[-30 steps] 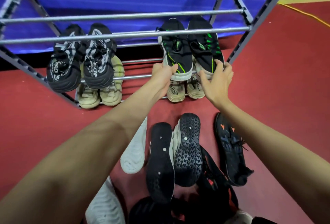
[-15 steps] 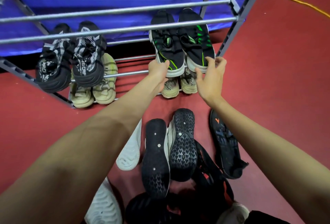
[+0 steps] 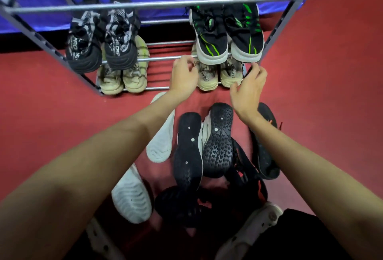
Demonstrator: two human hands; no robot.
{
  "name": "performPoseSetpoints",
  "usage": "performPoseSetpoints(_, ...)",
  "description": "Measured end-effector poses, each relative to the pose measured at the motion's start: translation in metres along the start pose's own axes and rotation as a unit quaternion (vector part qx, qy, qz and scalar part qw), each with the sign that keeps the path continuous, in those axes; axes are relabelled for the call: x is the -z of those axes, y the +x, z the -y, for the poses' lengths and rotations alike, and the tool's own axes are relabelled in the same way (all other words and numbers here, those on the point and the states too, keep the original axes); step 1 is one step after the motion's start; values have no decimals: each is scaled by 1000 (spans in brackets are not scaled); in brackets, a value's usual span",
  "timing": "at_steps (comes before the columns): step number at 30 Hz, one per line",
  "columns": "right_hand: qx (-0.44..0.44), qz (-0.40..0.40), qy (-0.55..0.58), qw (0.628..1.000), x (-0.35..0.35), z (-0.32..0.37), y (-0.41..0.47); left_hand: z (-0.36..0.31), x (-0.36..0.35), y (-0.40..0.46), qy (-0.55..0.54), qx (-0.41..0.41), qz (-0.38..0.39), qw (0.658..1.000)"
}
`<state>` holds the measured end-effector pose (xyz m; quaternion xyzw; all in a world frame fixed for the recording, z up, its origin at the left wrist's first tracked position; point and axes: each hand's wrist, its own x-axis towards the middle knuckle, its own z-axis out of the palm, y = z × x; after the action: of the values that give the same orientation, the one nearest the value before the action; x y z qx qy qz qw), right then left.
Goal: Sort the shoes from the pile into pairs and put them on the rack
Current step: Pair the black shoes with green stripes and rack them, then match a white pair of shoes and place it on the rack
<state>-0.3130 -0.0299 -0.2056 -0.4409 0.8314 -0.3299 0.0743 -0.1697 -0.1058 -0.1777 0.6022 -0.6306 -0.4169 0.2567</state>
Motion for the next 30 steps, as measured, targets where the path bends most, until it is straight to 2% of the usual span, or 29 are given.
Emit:
performPoseSetpoints(3, 5, 61, -16, 998, -3, -2, -36, 29, 21, -32, 24, -5, 33, 999)
performPoseSetpoints(10, -22, 216, -64, 974, -10, -7, -121, 107, 69, -96, 105, 66, 62, 990)
performPoseSetpoints(17, -136, 359, -103, 917, -32, -9, -192, 151, 85, -143, 179, 53, 137, 973)
performPoseSetpoints(20, -220, 370, -95, 897, -41, -9, -214, 162, 76, -158, 229, 11, 193, 954)
performPoseSetpoints(25, -324, 351, -21, 878, -46, -10, -227, 169, 59, -167, 308, -98, 291, 900)
performPoseSetpoints(27, -330, 346, 5, 878, -46, -15, -226, 168, 57, -166, 307, -118, 308, 893)
performPoseSetpoints(30, -304, 342, 96, 884, -35, -11, -214, 163, 60, -165, 273, -120, 304, 905)
